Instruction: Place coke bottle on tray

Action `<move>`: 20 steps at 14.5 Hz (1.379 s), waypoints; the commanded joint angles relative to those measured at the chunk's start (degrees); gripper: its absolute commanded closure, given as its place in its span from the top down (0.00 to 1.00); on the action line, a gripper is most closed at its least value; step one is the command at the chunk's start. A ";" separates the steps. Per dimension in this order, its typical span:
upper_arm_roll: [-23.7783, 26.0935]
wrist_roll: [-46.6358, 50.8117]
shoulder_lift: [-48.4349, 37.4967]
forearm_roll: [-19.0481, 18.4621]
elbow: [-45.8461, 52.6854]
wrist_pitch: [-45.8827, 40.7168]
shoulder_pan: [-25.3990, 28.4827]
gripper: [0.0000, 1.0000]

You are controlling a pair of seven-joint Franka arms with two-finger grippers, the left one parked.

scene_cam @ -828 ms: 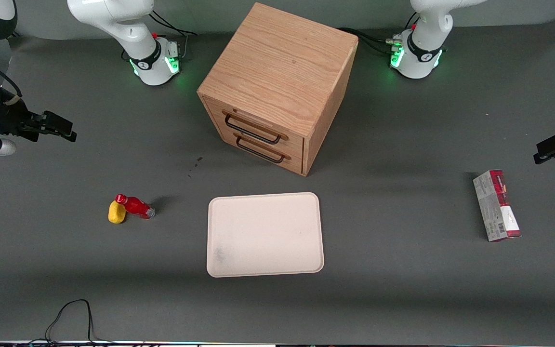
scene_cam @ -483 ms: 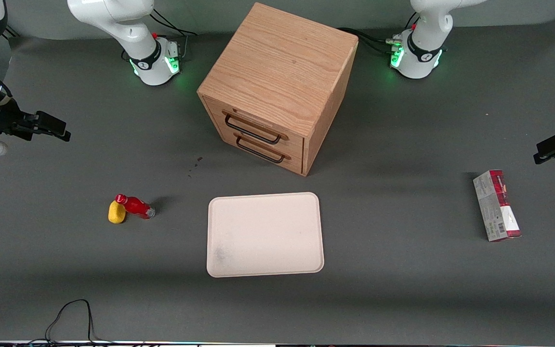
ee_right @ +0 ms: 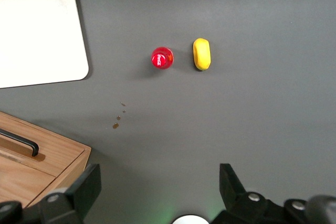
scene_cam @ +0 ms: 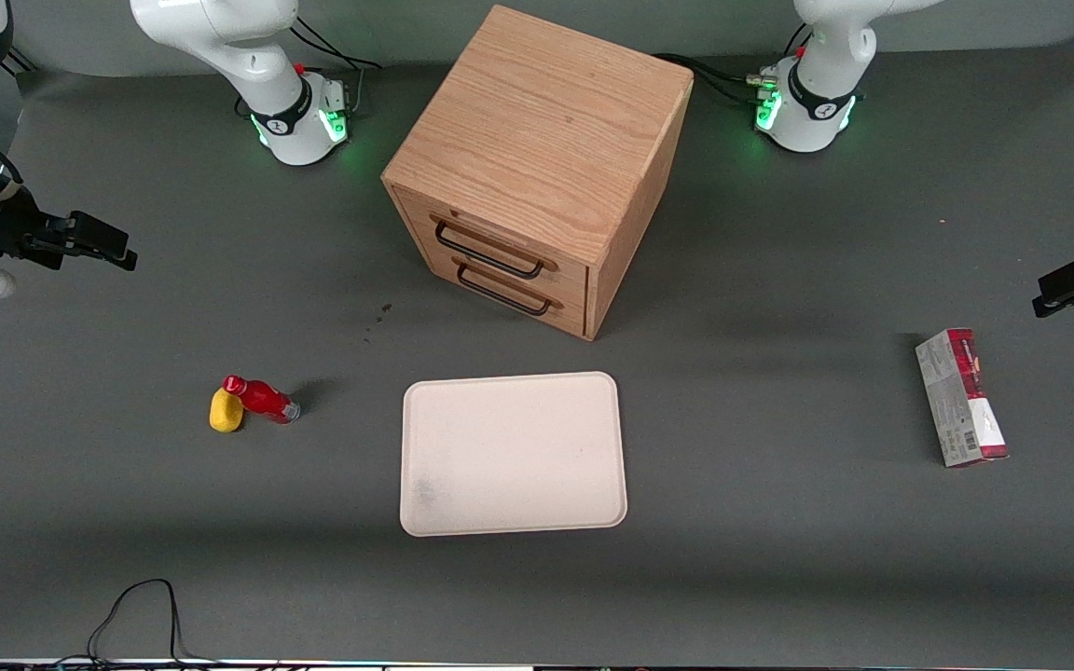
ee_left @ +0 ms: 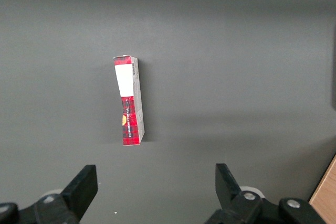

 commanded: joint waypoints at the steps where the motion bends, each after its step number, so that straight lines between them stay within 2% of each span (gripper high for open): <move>1: 0.01 -0.99 0.82 -0.24 1.95 -1.58 -0.09 1.00; 12: -0.08 -1.25 1.34 -0.59 3.52 -1.58 -0.35 1.00; 14: -0.08 -1.16 6.07 -0.50 10.43 -2.62 -0.62 1.00; 18: 0.10 -0.72 22.22 -0.24 30.29 -9.82 -0.18 1.00; 20: 0.18 -0.64 25.77 -0.24 34.72 -10.89 -0.18 1.00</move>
